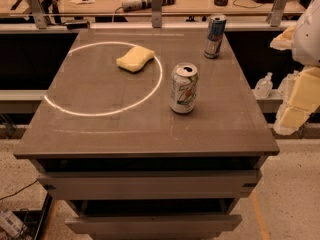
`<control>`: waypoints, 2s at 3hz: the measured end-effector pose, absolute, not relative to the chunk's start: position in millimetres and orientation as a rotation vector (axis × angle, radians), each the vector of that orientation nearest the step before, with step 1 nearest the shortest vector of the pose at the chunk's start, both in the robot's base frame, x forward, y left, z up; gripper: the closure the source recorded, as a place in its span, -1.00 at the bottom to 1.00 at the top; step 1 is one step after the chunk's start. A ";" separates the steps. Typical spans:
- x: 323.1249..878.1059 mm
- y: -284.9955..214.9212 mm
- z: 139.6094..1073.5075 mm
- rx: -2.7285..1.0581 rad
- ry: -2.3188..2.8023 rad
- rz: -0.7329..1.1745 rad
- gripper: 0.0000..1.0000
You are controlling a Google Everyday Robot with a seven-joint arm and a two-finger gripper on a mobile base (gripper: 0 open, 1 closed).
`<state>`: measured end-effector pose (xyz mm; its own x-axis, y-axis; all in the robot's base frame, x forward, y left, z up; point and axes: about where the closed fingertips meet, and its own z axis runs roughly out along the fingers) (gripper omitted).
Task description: Move 7up can near sponge
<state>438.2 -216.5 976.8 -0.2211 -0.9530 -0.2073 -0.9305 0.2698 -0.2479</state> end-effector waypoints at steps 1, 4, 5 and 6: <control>438.2 -216.5 976.8 -1.723 2.230 -0.100 -1.00; 461.3 -201.4 966.2 -1.205 2.176 0.255 -1.00; 488.5 -181.0 967.2 -1.011 2.073 0.385 -1.00; 521.0 -160.8 973.9 -0.899 1.981 0.447 -1.00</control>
Offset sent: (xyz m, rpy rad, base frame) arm 0.0012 -0.0042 -0.0027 0.1427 0.0006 -0.0718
